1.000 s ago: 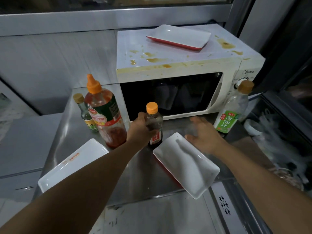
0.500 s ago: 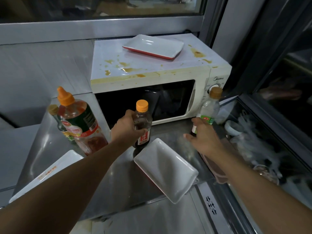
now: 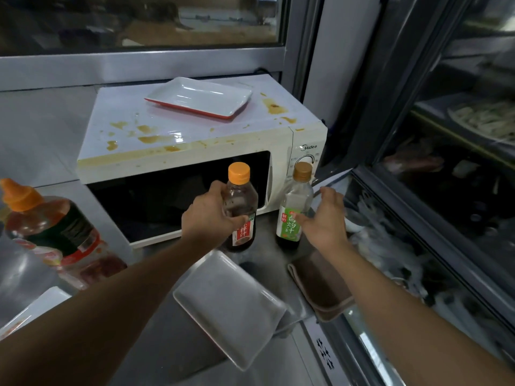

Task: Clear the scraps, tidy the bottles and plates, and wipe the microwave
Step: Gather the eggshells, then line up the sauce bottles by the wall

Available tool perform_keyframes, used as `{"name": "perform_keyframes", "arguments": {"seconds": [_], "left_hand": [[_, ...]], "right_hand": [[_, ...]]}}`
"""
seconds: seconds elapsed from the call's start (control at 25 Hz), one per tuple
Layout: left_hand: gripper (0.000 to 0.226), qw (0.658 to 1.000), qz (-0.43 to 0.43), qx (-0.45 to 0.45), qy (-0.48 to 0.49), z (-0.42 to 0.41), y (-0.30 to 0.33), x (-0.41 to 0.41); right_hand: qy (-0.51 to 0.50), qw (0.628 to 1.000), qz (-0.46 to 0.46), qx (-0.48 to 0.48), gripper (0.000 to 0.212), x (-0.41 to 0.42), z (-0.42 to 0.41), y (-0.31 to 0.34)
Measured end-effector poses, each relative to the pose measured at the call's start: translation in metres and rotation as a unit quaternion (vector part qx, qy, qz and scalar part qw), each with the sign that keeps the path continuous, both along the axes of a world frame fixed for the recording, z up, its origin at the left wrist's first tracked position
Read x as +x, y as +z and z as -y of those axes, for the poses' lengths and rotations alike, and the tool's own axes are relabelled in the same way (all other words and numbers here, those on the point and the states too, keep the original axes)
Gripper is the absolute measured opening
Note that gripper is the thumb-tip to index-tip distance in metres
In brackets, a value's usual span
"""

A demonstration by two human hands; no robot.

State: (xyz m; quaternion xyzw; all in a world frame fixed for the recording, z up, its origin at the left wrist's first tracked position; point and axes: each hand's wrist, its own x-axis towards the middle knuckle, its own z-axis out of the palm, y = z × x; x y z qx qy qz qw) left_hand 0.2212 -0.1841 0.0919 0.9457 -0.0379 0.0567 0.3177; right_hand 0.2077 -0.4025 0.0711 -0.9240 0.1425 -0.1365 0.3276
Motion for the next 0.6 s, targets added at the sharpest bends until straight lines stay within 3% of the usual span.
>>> {"name": "perform_keyframes", "arguments": {"seconds": [0.2, 0.44, 0.6], "left_hand": [[0.062, 1.000, -0.009, 0.014, -0.008, 0.012, 0.002, 0.010], [0.060, 0.999, -0.007, 0.037, 0.010, 0.011, 0.005, 0.005], [0.061, 0.999, 0.002, 0.035, 0.031, 0.001, 0.016, -0.008]], "right_hand": [[0.042, 0.997, -0.003, 0.064, 0.078, 0.024, 0.005, -0.016], [0.054, 0.990, -0.024, 0.129, 0.056, 0.035, 0.004, -0.023], [0.074, 0.989, -0.008, 0.126, 0.054, 0.030, -0.001, -0.010]]}}
